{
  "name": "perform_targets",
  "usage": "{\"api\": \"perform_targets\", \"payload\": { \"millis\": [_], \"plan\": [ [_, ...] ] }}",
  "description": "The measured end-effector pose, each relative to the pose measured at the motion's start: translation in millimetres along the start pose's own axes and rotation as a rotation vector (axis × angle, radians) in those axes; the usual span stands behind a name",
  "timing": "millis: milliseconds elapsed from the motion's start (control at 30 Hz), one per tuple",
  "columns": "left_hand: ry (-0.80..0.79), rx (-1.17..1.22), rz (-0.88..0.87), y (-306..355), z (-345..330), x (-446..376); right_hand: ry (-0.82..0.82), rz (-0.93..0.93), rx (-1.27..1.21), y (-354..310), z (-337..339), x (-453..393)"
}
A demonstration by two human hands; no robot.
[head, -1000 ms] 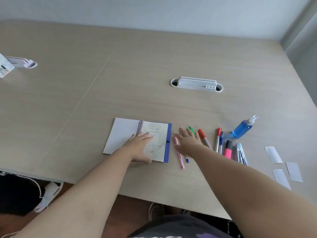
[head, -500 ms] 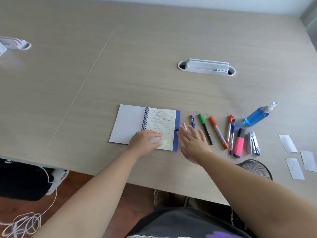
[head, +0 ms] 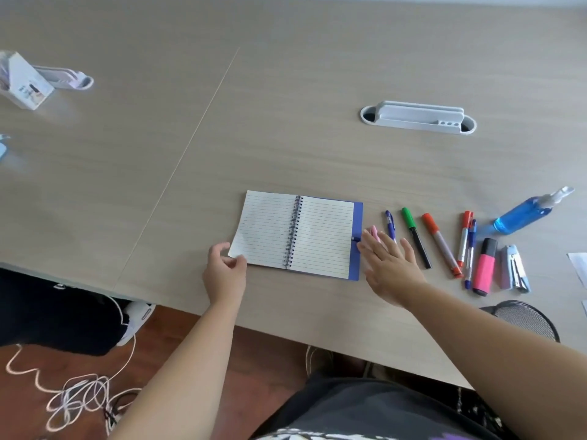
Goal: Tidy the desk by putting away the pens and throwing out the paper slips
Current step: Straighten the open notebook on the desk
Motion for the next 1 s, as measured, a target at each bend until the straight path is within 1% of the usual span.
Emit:
{"api": "perform_targets", "payload": {
  "millis": [33, 100, 167, 200, 233, 267, 300, 333, 367, 433, 533, 633, 733, 867, 1000],
  "plan": [
    [0.031, -0.078, -0.058, 0, 2, -1, 0.002, -0.009, 0.000, -2, 0, 0],
    [0.122, -0.287, -0.236, -5, 0, -2, 0.015, -0.042, -0.045, -8, 1, 1],
    [0.167, -0.418, -0.504, -4, -7, 2, 0.057, -0.044, -0.089, -13, 0, 5],
    [0.117, -0.459, -0.653, -1, -13, 6, 0.080, -0.013, -0.089, -16, 0, 6],
    [-0.002, -0.505, -0.764, 3, -20, 10, 0.084, 0.035, -0.082, -20, 0, 7],
    [-0.151, -0.562, -0.821, 7, -28, 13, 0.069, 0.086, -0.075, -24, -1, 8],
    [-0.289, -0.614, -0.825, 8, -35, 15, 0.043, 0.127, -0.072, -28, -3, 7],
    [-0.386, -0.643, -0.786, 8, -41, 15, 0.017, 0.148, -0.073, -31, -5, 5],
    [-0.430, -0.652, -0.742, 6, -46, 13, 0.002, 0.146, -0.081, -33, -5, 3],
    [-0.425, -0.664, -0.706, 7, -52, 9, 0.032, 0.137, -0.076, -34, -5, -5],
    [-0.425, -0.695, -0.694, 17, -57, -5, 0.074, 0.173, -0.016, -31, 1, -21],
    [-0.433, -0.706, -0.675, 36, -66, -25, 0.040, 0.110, -0.025, -24, 15, -46],
    [-0.440, -0.697, -0.667, 65, -80, -44, 0.040, 0.063, -0.043, -15, 33, -73],
    [-0.452, -0.691, -0.671, 103, -101, -69, 0.010, 0.012, -0.121, 1, 53, -110],
    [-0.459, -0.720, -0.689, 132, -119, -95, 0.033, -0.006, -0.210, 17, 67, -142]
  ]
}}
Point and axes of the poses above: each hand's wrist, its own x-axis away from the middle knuckle, its own z-axis out of the back of the hand, y = z × x, the point moved 1 cm from there along -x, towards the middle knuckle, and after that the axes turned 10 degrees about -x, right-handed, at the moved point
